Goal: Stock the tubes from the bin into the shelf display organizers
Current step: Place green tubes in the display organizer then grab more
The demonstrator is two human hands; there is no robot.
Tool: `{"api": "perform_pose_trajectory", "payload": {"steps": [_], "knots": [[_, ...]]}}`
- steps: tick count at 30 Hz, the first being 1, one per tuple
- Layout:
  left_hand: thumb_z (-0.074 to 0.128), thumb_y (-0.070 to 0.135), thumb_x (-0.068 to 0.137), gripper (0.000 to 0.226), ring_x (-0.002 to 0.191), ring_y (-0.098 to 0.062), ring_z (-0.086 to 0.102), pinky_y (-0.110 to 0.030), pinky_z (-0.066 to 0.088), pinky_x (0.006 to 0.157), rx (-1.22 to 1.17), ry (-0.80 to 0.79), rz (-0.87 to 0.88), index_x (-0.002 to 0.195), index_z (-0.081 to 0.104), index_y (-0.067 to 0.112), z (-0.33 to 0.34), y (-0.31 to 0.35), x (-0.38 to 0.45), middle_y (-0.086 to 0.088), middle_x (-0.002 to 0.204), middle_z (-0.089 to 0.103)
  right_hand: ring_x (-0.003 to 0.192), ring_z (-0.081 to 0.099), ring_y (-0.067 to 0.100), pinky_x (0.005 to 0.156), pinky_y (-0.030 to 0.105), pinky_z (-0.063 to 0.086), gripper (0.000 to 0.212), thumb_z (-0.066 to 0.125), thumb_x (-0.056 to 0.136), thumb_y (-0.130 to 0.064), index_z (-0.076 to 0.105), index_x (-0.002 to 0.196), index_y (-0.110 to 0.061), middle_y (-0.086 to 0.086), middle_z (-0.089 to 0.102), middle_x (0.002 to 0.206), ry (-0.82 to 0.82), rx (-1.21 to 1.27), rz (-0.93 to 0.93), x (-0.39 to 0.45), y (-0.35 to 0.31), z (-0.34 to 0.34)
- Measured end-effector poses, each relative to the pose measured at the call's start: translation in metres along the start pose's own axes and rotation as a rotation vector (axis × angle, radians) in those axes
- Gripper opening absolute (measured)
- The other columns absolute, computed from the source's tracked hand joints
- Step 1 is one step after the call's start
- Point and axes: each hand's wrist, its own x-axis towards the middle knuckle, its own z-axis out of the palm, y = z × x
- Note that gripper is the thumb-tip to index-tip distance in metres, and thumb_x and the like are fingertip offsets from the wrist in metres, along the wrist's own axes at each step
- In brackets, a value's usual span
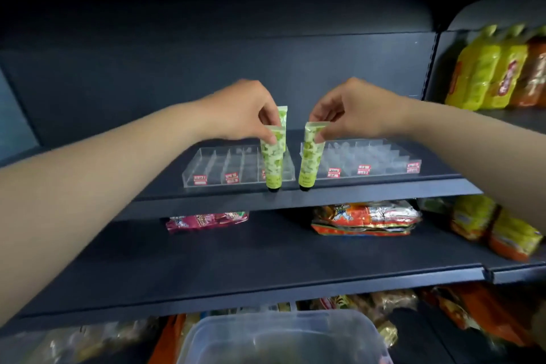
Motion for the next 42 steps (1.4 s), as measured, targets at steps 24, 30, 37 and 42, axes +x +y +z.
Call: {"api": "perform_pose_trajectory", "payload": {"steps": [24, 30, 37, 42], "knots": [[0.07, 0.016, 0.082, 0.025, 0.091, -0.014, 0.059, -0.031, 0.048, 0.087, -0.065, -0.021, -0.053, 0.107, 0.069, 0.016, 0.034, -0.098, 0.103, 0.004, 0.099, 0.066, 0.07, 0.058, 0.0, 0.066, 0.005, 0.045, 0.018, 0.073, 0.079, -0.008, 0.072, 0.097, -0.01, -0.007, 0.067, 0.081, 0.054, 0.23, 0.098, 0.136, 0.071, 0.043], [0.07, 0.015, 0.082, 0.022, 0.082, -0.004, 0.057, -0.018, 0.045, 0.078, -0.116, -0.06, -0.056, 0.104, 0.07, 0.015, 0.037, -0.099, 0.112, 0.009, 0.093, 0.063, 0.072, 0.058, 0.004, 0.075, 0.015, 0.044, 0.013, 0.073, 0.079, -0.011, 0.072, 0.091, -0.016, -0.006, 0.068, 0.083, -0.022, 0.225, 0.113, 0.146, 0.079, 0.049], [0.074, 0.016, 0.078, 0.014, 0.08, -0.006, 0.053, -0.019, 0.041, 0.071, -0.112, -0.06, -0.039, 0.084, 0.068, 0.026, 0.041, -0.102, 0.117, 0.014, 0.084, 0.06, 0.071, 0.058, 0.003, 0.07, 0.015, 0.043, 0.011, 0.074, 0.078, -0.012, 0.071, 0.088, -0.018, -0.007, 0.068, 0.082, -0.007, 0.236, 0.117, 0.148, 0.083, 0.05], [0.075, 0.014, 0.077, 0.014, 0.077, -0.001, 0.057, -0.018, 0.044, 0.071, -0.134, -0.042, -0.04, 0.083, 0.068, 0.024, 0.04, -0.099, 0.119, 0.01, 0.086, 0.064, 0.072, 0.059, 0.004, 0.07, 0.013, 0.045, 0.014, 0.074, 0.078, -0.009, 0.07, 0.09, -0.014, -0.005, 0.068, 0.083, -0.004, 0.238, 0.109, 0.148, 0.08, 0.05]]}}
